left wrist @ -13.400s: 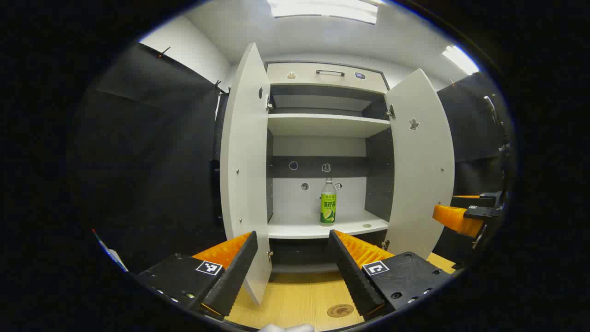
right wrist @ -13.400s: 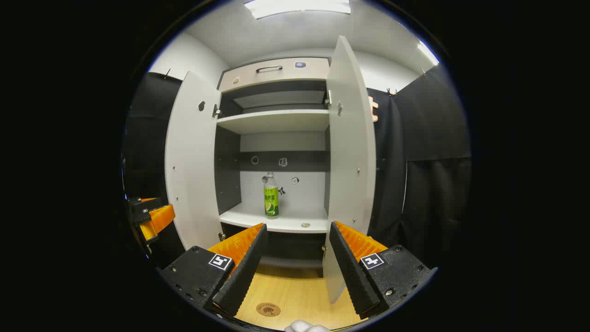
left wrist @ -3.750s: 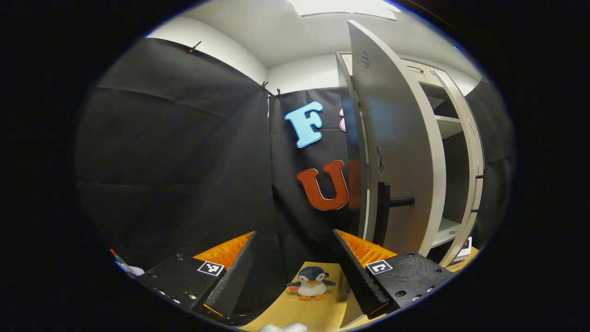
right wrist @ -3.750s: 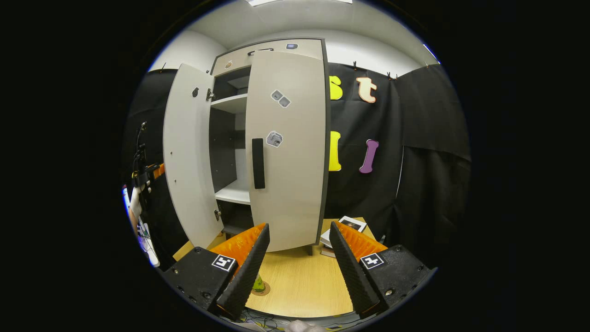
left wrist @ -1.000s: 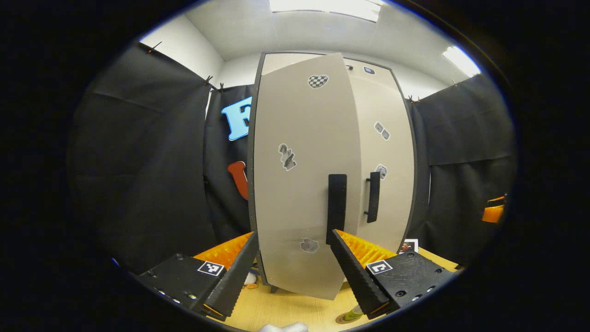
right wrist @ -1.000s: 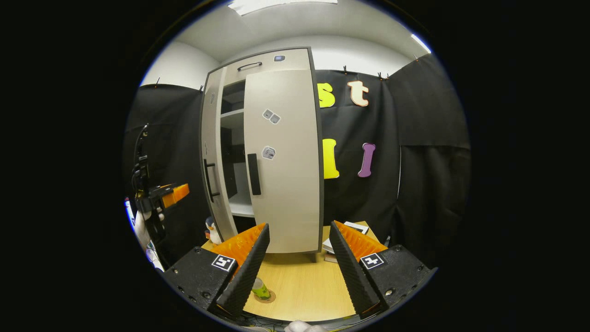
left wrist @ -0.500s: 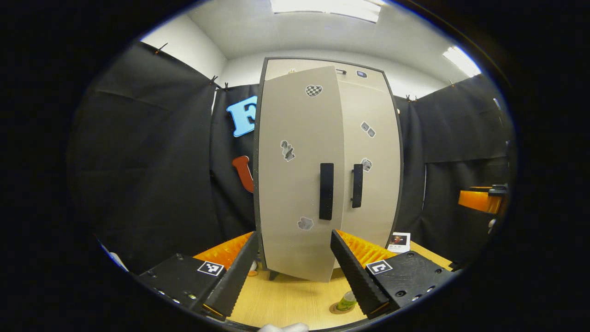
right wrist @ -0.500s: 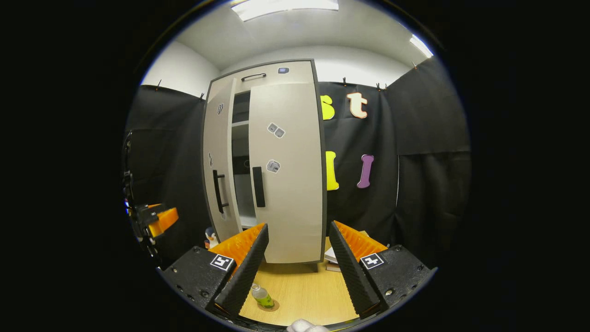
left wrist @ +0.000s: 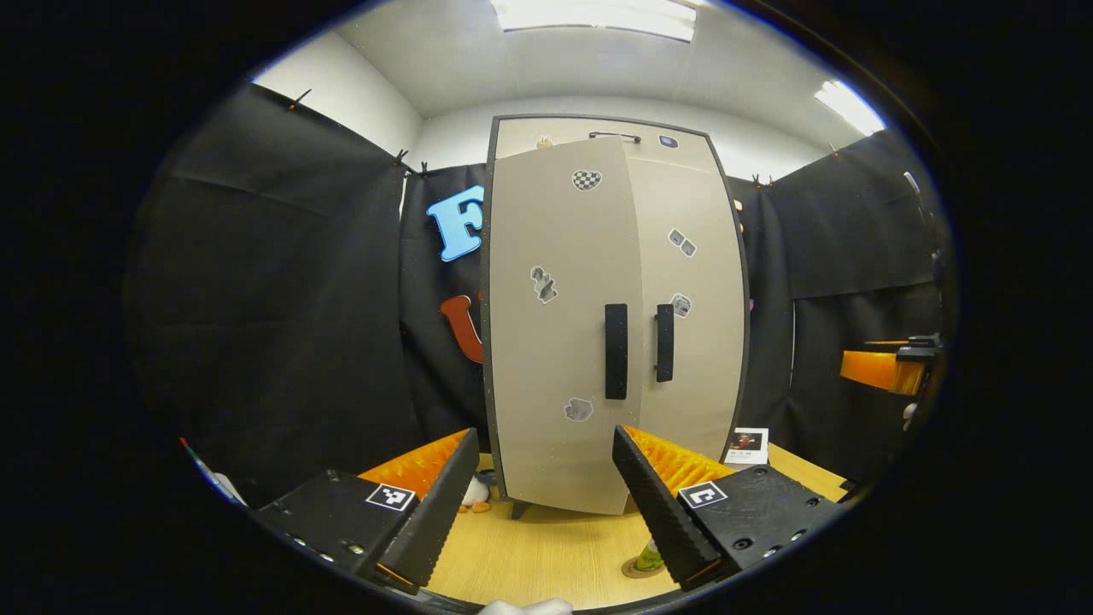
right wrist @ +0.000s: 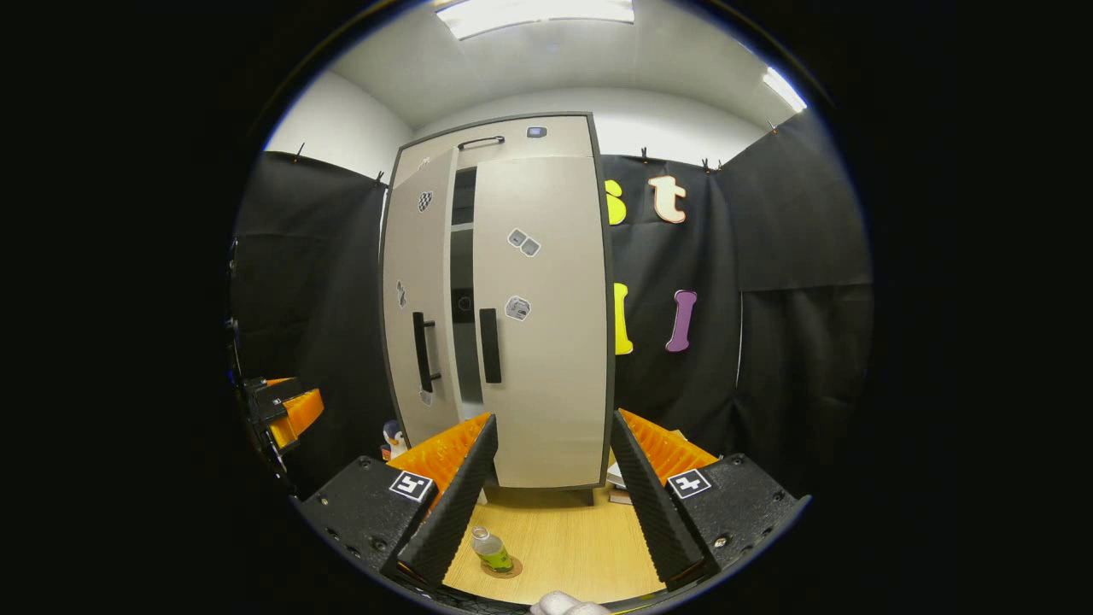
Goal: Grasp the bottle in the cabinet with the left hand and place it on the coaster, then close the right door with the right hand and the left door with the left hand.
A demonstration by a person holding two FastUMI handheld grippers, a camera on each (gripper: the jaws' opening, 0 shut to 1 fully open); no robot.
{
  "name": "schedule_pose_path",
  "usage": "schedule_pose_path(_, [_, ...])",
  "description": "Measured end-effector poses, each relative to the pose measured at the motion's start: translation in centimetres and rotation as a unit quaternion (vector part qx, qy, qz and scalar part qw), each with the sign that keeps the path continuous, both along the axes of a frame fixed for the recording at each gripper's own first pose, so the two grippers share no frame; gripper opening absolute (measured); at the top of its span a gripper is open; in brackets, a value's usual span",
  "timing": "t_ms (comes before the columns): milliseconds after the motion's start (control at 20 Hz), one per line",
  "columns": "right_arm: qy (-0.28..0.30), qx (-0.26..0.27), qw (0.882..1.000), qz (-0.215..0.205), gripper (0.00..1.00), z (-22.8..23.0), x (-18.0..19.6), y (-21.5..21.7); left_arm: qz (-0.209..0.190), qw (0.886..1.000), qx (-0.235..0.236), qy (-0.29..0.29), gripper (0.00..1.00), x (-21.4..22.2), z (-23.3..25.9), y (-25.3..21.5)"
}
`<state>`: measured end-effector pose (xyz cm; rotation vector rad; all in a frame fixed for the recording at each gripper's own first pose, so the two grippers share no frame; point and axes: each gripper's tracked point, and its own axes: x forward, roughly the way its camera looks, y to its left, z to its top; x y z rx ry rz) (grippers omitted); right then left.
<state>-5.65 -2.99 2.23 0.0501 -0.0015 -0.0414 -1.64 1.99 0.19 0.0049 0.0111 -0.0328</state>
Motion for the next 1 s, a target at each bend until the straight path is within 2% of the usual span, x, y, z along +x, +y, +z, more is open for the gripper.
schedule_pose_path(500, [0.000, -0.003, 1.000, -0.010, 0.82, -0.4, -0.8, 0.5, -0.014, 1.000, 0.005, 0.010, 0.96, -0.1, -1.1, -0.3])
schedule_pose_path(1000, [-0.001, -0.010, 1.000, -0.014, 0.82, -0.3, -1.2, 1.3, -0.012, 1.000, -0.005, 0.010, 0.96, -0.4, -1.4, 0.6])
